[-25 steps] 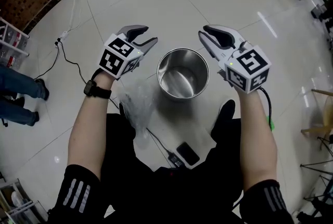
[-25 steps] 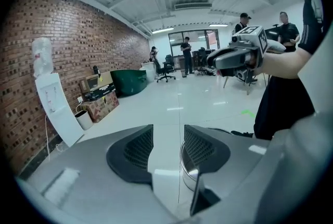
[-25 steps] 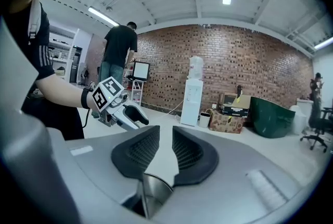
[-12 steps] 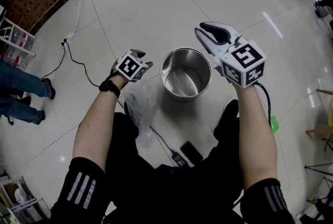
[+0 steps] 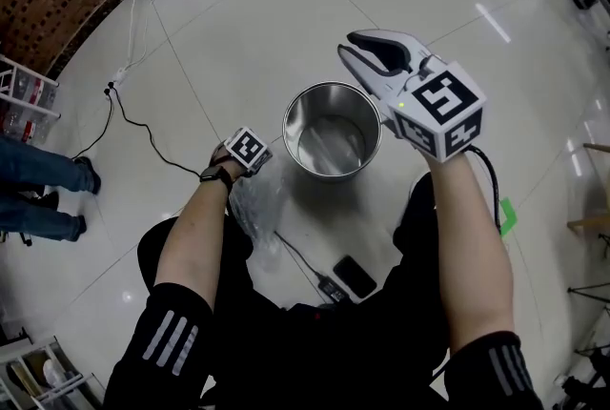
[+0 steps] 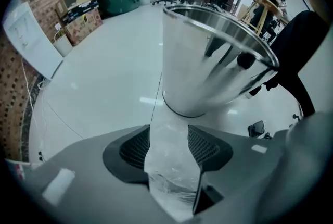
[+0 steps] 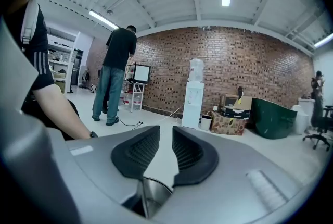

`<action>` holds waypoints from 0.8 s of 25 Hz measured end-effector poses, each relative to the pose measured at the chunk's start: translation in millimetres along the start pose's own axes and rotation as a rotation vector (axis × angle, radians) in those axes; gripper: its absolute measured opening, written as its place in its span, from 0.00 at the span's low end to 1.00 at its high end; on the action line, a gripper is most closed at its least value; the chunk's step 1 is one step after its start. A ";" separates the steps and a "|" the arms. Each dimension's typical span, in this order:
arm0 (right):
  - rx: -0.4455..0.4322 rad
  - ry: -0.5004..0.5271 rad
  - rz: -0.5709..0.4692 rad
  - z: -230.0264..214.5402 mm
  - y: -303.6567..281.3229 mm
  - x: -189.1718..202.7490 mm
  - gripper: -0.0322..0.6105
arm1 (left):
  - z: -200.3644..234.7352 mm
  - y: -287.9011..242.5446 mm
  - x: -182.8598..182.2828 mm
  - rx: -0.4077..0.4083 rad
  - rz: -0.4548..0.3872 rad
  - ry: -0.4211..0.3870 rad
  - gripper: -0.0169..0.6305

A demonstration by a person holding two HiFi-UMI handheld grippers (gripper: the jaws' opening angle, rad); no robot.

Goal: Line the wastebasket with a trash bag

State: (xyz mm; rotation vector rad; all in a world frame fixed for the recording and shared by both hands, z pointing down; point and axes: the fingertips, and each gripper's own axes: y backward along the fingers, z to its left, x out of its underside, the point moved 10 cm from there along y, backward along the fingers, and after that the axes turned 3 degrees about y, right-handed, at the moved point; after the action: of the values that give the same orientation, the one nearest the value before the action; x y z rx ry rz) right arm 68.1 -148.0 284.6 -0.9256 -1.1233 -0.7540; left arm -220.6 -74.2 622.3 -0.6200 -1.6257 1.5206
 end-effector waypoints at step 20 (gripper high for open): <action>-0.025 0.033 -0.038 6.6 4.1 -11.1 0.18 | -0.7 -66.9 43.8 -0.018 0.214 -0.006 0.02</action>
State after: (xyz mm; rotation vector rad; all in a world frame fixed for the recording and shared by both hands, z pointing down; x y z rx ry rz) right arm 65.9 -139.7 274.0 -0.9122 -1.1077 -0.8134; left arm -232.9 -49.0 697.1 -0.8217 -1.6206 1.6627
